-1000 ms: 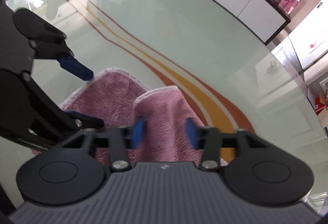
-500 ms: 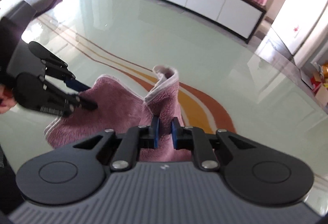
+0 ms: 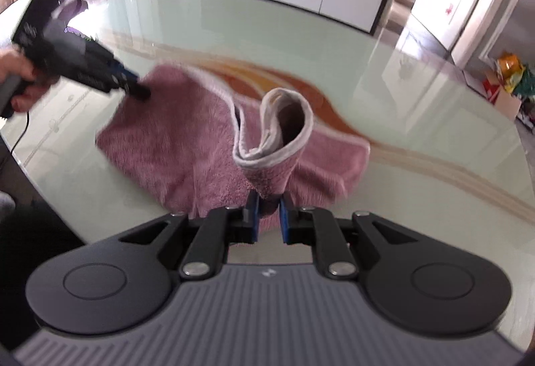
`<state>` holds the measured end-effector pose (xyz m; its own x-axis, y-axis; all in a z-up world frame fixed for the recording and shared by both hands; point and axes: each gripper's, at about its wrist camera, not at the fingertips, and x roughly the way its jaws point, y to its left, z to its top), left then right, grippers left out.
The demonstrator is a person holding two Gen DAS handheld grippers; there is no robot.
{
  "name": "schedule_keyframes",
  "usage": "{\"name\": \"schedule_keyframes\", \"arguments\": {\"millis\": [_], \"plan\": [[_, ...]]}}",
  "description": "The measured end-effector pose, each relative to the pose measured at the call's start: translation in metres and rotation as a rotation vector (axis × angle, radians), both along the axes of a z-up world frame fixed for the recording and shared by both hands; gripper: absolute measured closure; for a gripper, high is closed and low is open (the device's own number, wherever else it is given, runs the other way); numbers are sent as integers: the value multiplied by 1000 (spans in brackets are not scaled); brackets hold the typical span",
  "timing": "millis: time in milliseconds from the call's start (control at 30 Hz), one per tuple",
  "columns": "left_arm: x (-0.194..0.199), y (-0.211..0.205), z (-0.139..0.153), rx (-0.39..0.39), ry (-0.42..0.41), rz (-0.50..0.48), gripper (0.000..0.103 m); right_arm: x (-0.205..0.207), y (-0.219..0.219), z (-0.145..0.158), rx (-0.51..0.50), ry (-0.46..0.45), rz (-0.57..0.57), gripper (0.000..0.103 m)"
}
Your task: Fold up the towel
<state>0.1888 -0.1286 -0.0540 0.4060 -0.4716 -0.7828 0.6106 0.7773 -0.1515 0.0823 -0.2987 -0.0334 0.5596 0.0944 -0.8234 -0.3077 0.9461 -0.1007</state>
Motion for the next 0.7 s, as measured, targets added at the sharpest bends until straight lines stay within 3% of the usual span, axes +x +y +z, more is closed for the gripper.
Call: {"name": "schedule_keyframes", "arguments": {"millis": [333,433,567,633,700], "plan": [[-61,-1,-2,55,57,-199,84,-27,0,-32,-36,134,33,90],[-72,0,-7,55,90,-229,84,-25,-2,-27,-44,105,13,78],[-82,-5,-15,77,85,-253,84,-10,4,-6,-35,-22,1,66],[-78,-6,-14,61,76,-234,83,-1,10,1,-40,-78,10,56],[-74,-2,-13,43,74,-209,80,14,22,3,-32,-112,33,52]]}}
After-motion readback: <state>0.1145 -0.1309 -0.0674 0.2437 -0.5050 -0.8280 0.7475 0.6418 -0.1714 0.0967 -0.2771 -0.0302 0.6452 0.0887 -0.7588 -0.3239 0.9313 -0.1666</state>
